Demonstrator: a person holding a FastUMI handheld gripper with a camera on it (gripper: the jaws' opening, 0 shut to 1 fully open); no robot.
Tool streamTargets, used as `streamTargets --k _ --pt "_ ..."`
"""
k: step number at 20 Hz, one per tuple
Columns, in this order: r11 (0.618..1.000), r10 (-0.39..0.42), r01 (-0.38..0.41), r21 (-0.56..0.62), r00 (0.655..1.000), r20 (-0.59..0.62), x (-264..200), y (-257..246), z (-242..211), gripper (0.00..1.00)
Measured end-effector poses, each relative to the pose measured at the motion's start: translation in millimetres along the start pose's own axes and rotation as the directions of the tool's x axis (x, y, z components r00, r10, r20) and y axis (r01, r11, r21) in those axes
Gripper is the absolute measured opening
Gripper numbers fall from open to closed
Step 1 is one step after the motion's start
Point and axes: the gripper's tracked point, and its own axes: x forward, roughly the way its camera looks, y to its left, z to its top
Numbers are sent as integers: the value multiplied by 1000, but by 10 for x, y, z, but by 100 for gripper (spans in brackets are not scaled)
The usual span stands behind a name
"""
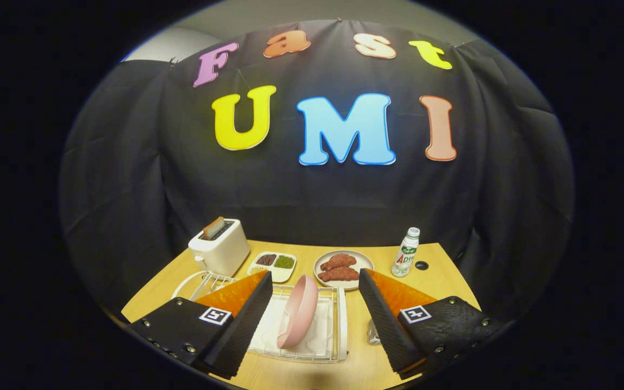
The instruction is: Take the plate from the dish rack, then take the spoon from the basket and place it into the plate.
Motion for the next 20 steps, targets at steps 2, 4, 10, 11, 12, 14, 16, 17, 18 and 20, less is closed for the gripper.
streamTargets --k 2,4,10,11,12,14,16,17,18,20 --pt "1000 -5 4 -13 996 -86 186 53 -118 98" --pt "1000 0 1 5 989 -150 350 92 -218 98" --pt "994 -106 93 -54 936 -336 776 11 -554 97" --pt "993 -119 105 -59 928 -353 843 7 -597 96" --pt "990 -142 124 -73 918 -369 885 -13 -640 96" --pt "975 -217 183 -123 893 -395 939 -103 -721 96" --pt "960 -278 240 -143 872 -402 971 -132 -748 85" --pt "949 -315 273 -159 859 -404 988 -179 -762 81" --pt "939 -344 299 -171 844 -411 1001 -230 -796 81" --pt "932 -363 318 -177 822 -439 1023 -246 -892 65"
